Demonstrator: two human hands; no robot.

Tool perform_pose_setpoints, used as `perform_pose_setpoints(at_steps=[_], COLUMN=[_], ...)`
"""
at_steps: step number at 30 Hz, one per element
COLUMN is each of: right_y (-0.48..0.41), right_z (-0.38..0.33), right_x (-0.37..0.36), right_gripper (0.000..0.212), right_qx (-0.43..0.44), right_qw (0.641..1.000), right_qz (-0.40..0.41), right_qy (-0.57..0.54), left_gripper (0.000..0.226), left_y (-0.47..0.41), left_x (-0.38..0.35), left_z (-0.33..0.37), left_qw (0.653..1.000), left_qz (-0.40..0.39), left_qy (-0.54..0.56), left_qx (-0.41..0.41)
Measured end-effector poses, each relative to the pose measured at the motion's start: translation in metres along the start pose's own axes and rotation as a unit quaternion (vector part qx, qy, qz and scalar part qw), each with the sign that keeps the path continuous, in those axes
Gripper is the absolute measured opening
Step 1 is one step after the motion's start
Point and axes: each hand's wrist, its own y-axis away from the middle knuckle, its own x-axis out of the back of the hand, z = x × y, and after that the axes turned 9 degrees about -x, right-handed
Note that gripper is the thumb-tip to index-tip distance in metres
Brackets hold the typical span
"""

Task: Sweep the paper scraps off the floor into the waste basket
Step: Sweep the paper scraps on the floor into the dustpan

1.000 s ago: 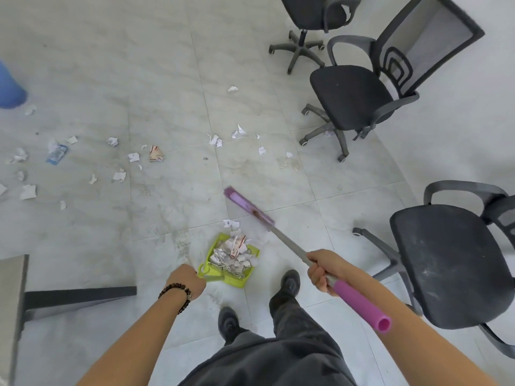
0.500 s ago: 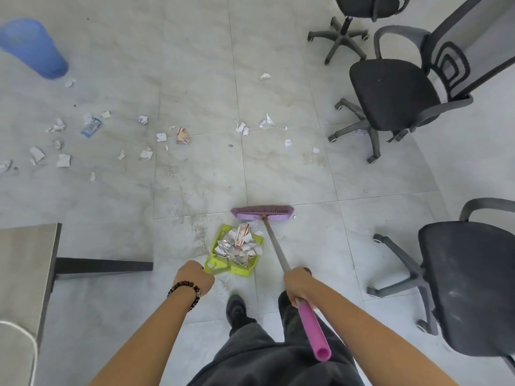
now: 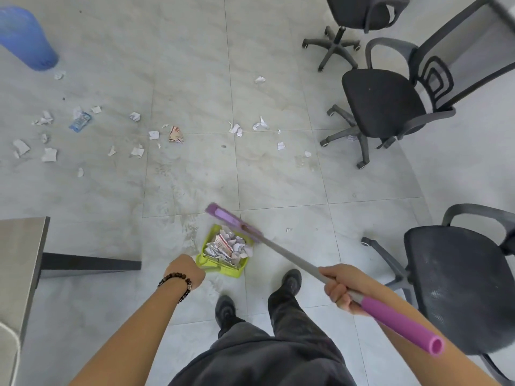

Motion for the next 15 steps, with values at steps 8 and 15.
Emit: perform_pose_setpoints(at_steps=[8, 15], right_y=[-0.019, -0.047], right_z=[-0.019, -0.017], right_x=[-0.007, -0.022], right_gripper=[0.027, 0.017], right_qx=[0.079, 0.105], right_qw=[0.992, 0.986], right_qz=[0.097, 0.120], right_qy=[0.023, 0.051], left_gripper=[0.022, 0.017], left_y=[0.003, 0.003], left_x=[0.010, 0.005], left_z=[-0.015, -0.019], left_qw=[0.998, 0.998], left_qz=[-0.002, -0.010], left_qy=[-0.060, -0.067], left_qx=[-0.005, -0.009])
